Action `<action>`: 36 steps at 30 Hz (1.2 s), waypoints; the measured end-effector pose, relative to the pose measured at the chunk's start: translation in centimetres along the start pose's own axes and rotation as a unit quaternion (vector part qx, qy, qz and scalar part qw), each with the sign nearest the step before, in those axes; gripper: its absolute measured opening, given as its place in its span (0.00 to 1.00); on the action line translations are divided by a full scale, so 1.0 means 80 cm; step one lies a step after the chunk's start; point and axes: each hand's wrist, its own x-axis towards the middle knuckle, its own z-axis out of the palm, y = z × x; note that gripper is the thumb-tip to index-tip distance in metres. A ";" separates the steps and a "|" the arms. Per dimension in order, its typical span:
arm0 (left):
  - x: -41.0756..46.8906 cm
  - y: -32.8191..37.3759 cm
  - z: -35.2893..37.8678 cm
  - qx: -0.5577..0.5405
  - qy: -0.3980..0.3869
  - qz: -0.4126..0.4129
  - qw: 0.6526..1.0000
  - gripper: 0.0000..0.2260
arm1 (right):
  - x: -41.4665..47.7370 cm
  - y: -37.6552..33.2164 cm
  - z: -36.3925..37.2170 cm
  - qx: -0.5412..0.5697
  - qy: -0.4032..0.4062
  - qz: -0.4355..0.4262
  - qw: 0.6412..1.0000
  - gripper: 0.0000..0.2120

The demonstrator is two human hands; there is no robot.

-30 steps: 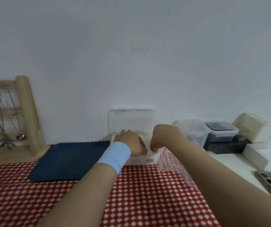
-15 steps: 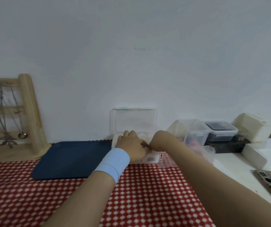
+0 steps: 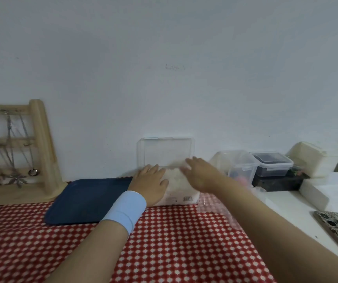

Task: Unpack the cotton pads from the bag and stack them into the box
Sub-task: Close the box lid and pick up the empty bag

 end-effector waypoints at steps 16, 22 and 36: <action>0.009 0.018 0.021 0.009 -0.010 -0.021 1.000 0.26 | 0.004 0.003 0.064 -0.084 -0.052 -0.059 0.993 0.28; 0.005 -0.011 -0.026 -0.316 0.173 -0.079 0.929 0.18 | 0.015 0.011 0.032 0.117 0.183 0.014 0.976 0.20; -0.024 -0.031 -0.063 -0.419 0.166 -0.029 0.892 0.17 | 0.017 0.028 -0.007 0.170 0.122 -0.023 0.978 0.20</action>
